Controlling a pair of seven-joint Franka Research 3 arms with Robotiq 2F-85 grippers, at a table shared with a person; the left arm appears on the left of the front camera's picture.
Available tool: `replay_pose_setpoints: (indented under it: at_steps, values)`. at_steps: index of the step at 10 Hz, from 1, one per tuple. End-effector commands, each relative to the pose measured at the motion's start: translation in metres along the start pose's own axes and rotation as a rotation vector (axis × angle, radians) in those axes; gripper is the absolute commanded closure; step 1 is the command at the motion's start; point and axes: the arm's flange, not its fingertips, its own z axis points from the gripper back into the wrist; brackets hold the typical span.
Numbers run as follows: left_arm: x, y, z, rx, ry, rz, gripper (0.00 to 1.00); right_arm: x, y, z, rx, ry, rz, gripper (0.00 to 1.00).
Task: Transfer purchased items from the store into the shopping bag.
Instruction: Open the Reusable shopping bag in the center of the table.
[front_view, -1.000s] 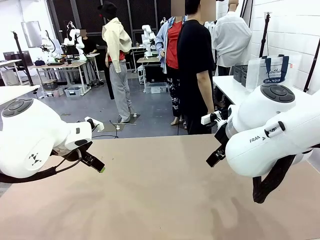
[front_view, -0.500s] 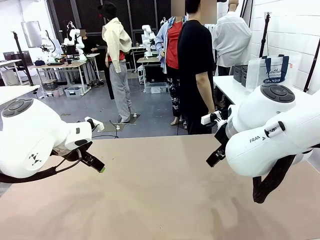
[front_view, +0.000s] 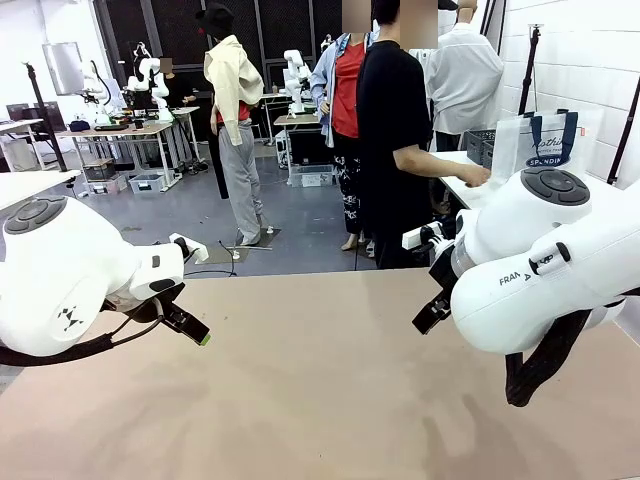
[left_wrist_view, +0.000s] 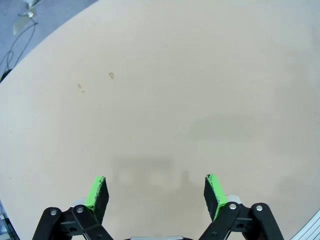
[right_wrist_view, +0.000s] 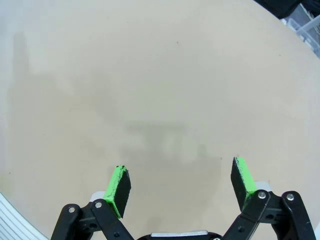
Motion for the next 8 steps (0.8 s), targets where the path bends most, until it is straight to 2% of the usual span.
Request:
replay_pose_setpoints:
  at_steps: [1, 8]
  values:
    - [-0.0004, 0.0013, 0.0001, 0.0, -0.001, 0.003, 0.0, 0.0, -0.0001, 0.0, 0.0, 0.0, 0.0, 0.0]
    - [-0.0004, 0.0013, 0.0001, 0.0, -0.001, 0.003, 0.0, 0.0, -0.0001, 0.0, 0.0, 0.0, 0.0, 0.0]
